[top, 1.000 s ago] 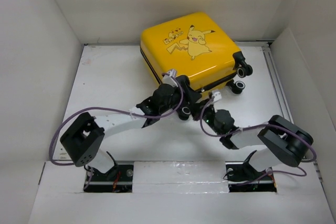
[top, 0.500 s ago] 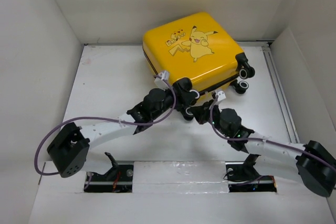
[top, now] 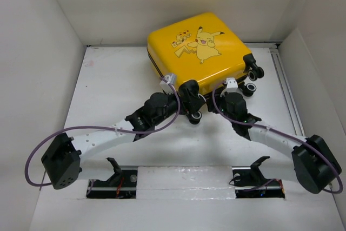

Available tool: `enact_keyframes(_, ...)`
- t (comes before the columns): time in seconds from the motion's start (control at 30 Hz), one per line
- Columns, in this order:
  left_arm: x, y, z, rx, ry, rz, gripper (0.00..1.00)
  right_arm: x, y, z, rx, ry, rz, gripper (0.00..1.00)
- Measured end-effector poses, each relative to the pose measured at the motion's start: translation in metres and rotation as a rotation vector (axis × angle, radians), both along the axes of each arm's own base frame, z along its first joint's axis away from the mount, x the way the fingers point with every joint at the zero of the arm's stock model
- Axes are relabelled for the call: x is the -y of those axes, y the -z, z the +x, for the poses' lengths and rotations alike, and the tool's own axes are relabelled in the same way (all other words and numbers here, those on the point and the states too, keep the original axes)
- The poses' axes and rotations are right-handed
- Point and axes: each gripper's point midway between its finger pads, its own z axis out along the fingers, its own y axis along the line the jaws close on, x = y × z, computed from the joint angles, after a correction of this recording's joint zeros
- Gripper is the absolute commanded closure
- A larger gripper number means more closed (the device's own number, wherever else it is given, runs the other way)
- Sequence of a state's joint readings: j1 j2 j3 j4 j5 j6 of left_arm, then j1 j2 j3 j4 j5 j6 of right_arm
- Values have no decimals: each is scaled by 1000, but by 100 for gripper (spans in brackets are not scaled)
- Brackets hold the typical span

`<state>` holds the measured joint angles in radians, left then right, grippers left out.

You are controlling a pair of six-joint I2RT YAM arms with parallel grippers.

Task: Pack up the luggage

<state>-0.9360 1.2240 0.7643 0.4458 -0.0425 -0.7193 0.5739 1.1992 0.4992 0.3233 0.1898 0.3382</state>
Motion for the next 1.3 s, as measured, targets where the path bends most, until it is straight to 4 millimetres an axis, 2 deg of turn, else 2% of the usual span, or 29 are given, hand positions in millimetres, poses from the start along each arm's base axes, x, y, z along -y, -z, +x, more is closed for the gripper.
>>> enact_keyframes(0.1, -3, 0, 4, 6, -19, 16, 17, 5, -8, 14, 22, 17, -6, 48)
enact_keyframes(0.2, -6, 2, 8, 10, -39, 29, 19, 9, -6, 21, 18, 15, -10, 48)
enact_keyframes(0.33, -11, 9, 15, 7, -72, 58, 26, 7, -1, 27, 8, -22, -9, 50)
enact_keyframes(0.43, -15, 16, 20, 2, -102, 88, 27, 6, -2, 26, 8, -39, -9, 48)
enact_keyframes(0.57, -21, 20, 25, 3, -141, 114, 26, 12, -5, 20, -2, -29, -21, 37)
enact_keyframes(0.7, -27, 21, 26, 7, -161, 131, 24, 19, -26, 10, 25, -24, -4, 30)
enact_keyframes(0.87, -30, 23, 26, 8, -173, 141, 24, 33, -45, 2, 56, -4, 2, 27)
enact_keyframes(1.0, -31, 27, 25, 3, -168, 149, 24, 43, -33, 10, 16, -1, -35, 32)
enact_keyframes(1.13, -29, 25, 23, 5, -152, 141, 26, 34, -16, 19, -38, -72, -62, 34)
enact_keyframes(1.2, -27, 24, 22, 7, -141, 135, 26, 29, -11, 19, -50, -113, -68, 38)
enact_keyframes(1.3, -24, 22, 20, 11, -121, 128, 27, 25, -8, 22, -47, -167, -45, 41)
